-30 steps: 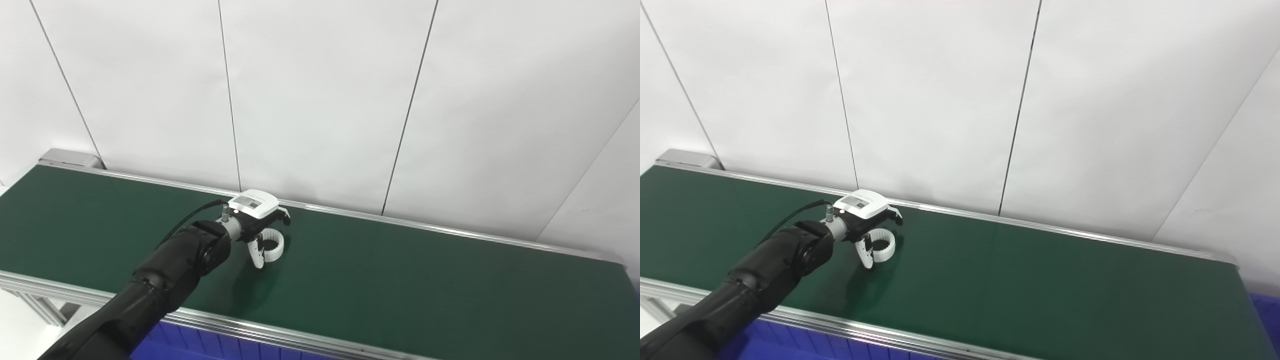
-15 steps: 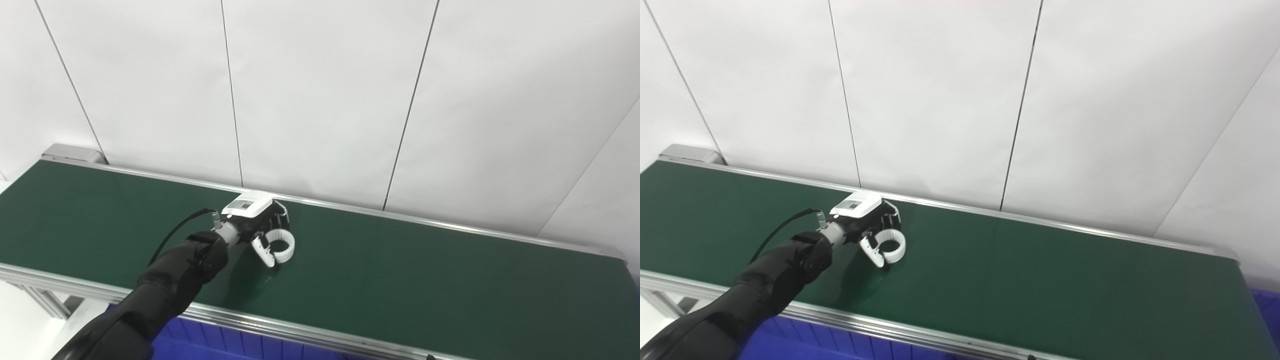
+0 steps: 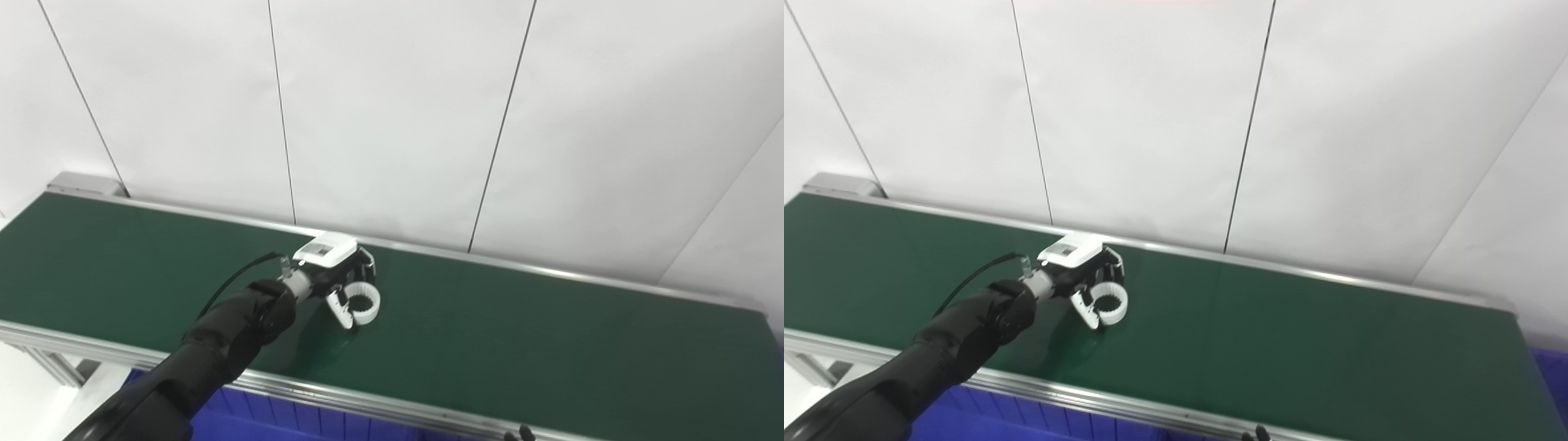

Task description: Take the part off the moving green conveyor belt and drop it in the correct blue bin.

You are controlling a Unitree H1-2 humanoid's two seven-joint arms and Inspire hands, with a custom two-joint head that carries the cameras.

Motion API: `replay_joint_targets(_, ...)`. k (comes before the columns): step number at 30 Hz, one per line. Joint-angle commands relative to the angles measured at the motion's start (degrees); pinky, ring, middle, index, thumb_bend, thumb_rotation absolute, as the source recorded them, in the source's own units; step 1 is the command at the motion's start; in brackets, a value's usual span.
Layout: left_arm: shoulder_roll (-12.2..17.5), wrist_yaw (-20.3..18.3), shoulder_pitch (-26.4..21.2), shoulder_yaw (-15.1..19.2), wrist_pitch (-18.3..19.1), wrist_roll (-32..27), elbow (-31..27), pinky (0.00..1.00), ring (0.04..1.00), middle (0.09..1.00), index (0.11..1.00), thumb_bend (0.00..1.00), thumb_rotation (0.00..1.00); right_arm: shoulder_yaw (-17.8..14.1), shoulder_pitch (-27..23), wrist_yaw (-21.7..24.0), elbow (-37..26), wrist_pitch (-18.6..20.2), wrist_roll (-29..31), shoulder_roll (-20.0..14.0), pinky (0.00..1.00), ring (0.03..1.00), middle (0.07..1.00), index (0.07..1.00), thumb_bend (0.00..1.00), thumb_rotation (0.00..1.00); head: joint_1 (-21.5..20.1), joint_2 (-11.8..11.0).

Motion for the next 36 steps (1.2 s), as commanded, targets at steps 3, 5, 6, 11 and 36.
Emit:
replay_joint_targets(3, 1.3, -2.6, -0.5, 1.2, 0.3, -0.8, -9.1, 0.29, 0.317, 0.474, 0.486, 0.53, 0.0, 0.4, 0.8, -0.2, -2.6, 0.9, 0.3, 0.9, 0.82, 0.895, 0.94, 0.996, 0.87, 1.0, 0.2, 1.1)
replay_joint_targets(5, 2.5, -5.2, 0.5, 2.4, 1.7, -1.3, -16.1, 0.33, 0.347, 0.457, 0.494, 0.53, 0.0, 0.4, 0.9, -0.4, -3.0, 1.2, 0.0, 1.0, 0.81, 0.888, 0.931, 0.991, 0.88, 1.0, 0.3, 1.6)
replay_joint_targets(6, 3.0, -6.7, 1.1, 3.0, 2.6, -1.5, -19.2, 0.35, 0.363, 0.446, 0.499, 0.52, 0.0, 0.4, 0.9, -0.5, -3.2, 1.2, -0.2, 1.1, 0.81, 0.886, 0.929, 0.99, 0.88, 1.0, 0.3, 1.8)
replay_joint_targets(11, 6.5, -13.9, 5.1, 6.0, 6.1, -1.5, -36.5, 0.41, 0.381, 0.433, 0.507, 0.52, 0.0, 0.5, 1.1, -0.3, -4.5, 1.7, -0.3, 1.1, 0.82, 0.887, 0.932, 0.996, 0.87, 1.0, 0.8, 4.2)
replay_joint_targets(36, 14.7, -25.8, 46.0, 14.4, 11.4, 3.3, -74.7, 0.52, 0.485, 0.497, 0.481, 0.52, 0.0, -0.1, 1.5, 0.7, -13.8, 10.7, 0.9, -1.6, 0.8, 0.869, 0.926, 0.98, 0.86, 1.0, 4.8, 11.9)
